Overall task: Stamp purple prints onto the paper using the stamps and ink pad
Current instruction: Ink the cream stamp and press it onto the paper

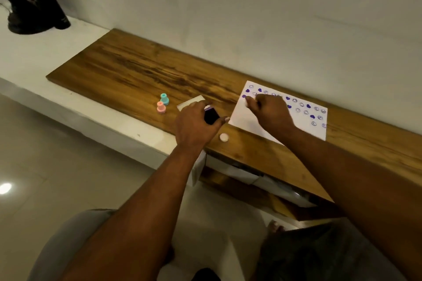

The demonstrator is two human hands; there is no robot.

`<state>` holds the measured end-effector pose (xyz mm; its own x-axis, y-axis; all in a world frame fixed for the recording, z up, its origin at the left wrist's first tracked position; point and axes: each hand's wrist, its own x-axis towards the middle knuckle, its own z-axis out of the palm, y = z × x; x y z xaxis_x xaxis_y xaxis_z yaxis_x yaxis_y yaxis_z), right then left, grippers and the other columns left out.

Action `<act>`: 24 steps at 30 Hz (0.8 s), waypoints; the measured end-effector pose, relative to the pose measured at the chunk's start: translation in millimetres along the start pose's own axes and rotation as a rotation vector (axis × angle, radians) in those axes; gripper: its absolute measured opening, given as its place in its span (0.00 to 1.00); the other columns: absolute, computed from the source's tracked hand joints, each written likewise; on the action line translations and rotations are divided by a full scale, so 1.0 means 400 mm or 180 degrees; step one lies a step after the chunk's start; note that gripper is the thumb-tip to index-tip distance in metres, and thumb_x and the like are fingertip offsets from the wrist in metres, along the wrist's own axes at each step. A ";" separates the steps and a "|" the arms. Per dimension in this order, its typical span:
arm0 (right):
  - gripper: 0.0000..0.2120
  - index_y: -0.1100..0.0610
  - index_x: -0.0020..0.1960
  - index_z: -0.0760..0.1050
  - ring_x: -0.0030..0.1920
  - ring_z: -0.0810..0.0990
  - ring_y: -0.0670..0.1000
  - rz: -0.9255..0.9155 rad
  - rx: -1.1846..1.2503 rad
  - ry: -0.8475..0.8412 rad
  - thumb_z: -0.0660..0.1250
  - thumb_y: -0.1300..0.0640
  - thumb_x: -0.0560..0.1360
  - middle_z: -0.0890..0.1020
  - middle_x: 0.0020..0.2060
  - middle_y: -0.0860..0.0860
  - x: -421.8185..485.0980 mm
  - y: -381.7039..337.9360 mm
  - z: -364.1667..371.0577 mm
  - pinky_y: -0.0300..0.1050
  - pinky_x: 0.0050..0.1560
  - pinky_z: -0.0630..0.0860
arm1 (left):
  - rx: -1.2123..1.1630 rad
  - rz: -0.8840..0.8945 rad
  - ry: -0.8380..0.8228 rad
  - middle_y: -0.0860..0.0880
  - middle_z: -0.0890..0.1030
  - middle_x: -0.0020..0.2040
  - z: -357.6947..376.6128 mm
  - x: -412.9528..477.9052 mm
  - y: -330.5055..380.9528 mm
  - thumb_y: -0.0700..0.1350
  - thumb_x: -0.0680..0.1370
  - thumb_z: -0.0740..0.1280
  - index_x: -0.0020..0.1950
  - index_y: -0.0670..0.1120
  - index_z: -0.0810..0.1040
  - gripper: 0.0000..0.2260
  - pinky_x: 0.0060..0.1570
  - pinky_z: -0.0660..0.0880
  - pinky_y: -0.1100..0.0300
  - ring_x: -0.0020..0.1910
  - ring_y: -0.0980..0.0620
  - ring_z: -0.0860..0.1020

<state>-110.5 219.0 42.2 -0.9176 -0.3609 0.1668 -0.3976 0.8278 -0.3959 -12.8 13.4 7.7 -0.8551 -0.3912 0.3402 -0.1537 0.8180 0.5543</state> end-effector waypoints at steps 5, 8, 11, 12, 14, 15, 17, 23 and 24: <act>0.26 0.59 0.34 0.77 0.35 0.77 0.58 0.0985 0.0100 0.0005 0.60 0.42 0.83 0.77 0.29 0.56 -0.054 0.281 -0.076 0.47 0.36 0.63 | 0.0012 0.0760 -0.0348 0.52 0.85 0.55 0.117 -0.020 0.183 0.73 0.73 0.68 0.69 0.54 0.79 0.32 0.47 0.76 0.55 0.54 0.51 0.81; 0.24 0.57 0.44 0.84 0.36 0.77 0.49 0.1290 0.0424 -0.0178 0.59 0.41 0.83 0.83 0.38 0.55 -0.067 0.359 -0.075 0.41 0.38 0.68 | 0.0090 0.0958 -0.0712 0.51 0.84 0.60 0.223 -0.028 0.281 0.74 0.73 0.66 0.73 0.55 0.76 0.34 0.51 0.77 0.52 0.59 0.49 0.81; 0.21 0.50 0.47 0.84 0.37 0.74 0.41 0.1356 0.0710 -0.0133 0.57 0.42 0.84 0.81 0.42 0.47 -0.076 0.378 -0.070 0.31 0.40 0.65 | 0.0358 0.0953 -0.0972 0.51 0.82 0.67 0.298 -0.010 0.339 0.76 0.74 0.64 0.77 0.55 0.73 0.38 0.58 0.77 0.51 0.65 0.48 0.79; 0.21 0.50 0.47 0.85 0.38 0.74 0.40 0.1353 0.0763 -0.0101 0.57 0.42 0.84 0.82 0.42 0.47 -0.076 0.380 -0.072 0.31 0.40 0.64 | 0.0414 0.0924 -0.1040 0.51 0.81 0.69 0.316 -0.004 0.352 0.77 0.73 0.63 0.78 0.55 0.72 0.39 0.59 0.77 0.51 0.66 0.48 0.79; 0.22 0.52 0.48 0.85 0.39 0.77 0.42 0.1308 0.0809 -0.0104 0.57 0.43 0.85 0.84 0.44 0.50 -0.074 0.384 -0.073 0.34 0.40 0.66 | 0.0455 0.0875 -0.1121 0.51 0.81 0.69 0.346 -0.003 0.360 0.78 0.73 0.61 0.78 0.56 0.72 0.40 0.59 0.77 0.50 0.66 0.47 0.79; 0.23 0.54 0.49 0.86 0.40 0.78 0.46 0.1258 0.0786 -0.0118 0.57 0.43 0.85 0.86 0.45 0.52 -0.073 0.388 -0.073 0.38 0.41 0.68 | 0.0468 0.0859 -0.1113 0.51 0.82 0.68 0.359 -0.007 0.360 0.78 0.73 0.60 0.78 0.56 0.73 0.40 0.58 0.77 0.50 0.65 0.47 0.80; 0.24 0.58 0.51 0.86 0.44 0.81 0.53 0.1157 0.0638 -0.0160 0.57 0.43 0.85 0.87 0.47 0.56 -0.066 0.392 -0.070 0.46 0.44 0.72 | 0.0523 0.0891 -0.1030 0.51 0.83 0.64 0.375 -0.024 0.351 0.79 0.73 0.58 0.77 0.55 0.74 0.41 0.55 0.78 0.51 0.62 0.47 0.81; 0.27 0.63 0.43 0.83 0.37 0.76 0.55 0.1129 0.0288 -0.0464 0.59 0.44 0.84 0.82 0.37 0.60 -0.024 0.381 -0.090 0.48 0.39 0.68 | 0.0560 0.0833 -0.1072 0.52 0.83 0.64 0.386 -0.028 0.340 0.80 0.72 0.57 0.77 0.55 0.74 0.42 0.56 0.77 0.52 0.62 0.49 0.80; 0.26 0.62 0.40 0.81 0.37 0.75 0.56 0.1047 0.0087 -0.0367 0.59 0.44 0.84 0.80 0.36 0.60 -0.017 0.372 -0.106 0.48 0.39 0.67 | 0.0550 0.0822 -0.1081 0.52 0.83 0.64 0.386 -0.029 0.339 0.80 0.72 0.57 0.77 0.55 0.73 0.42 0.56 0.77 0.51 0.62 0.49 0.80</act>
<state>-163.6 363.0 20.2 -0.9893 -0.1242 -0.0760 -0.0791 0.8965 -0.4358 -100.2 194.0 -38.4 -0.9857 -0.0284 0.1664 0.0302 0.9401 0.3396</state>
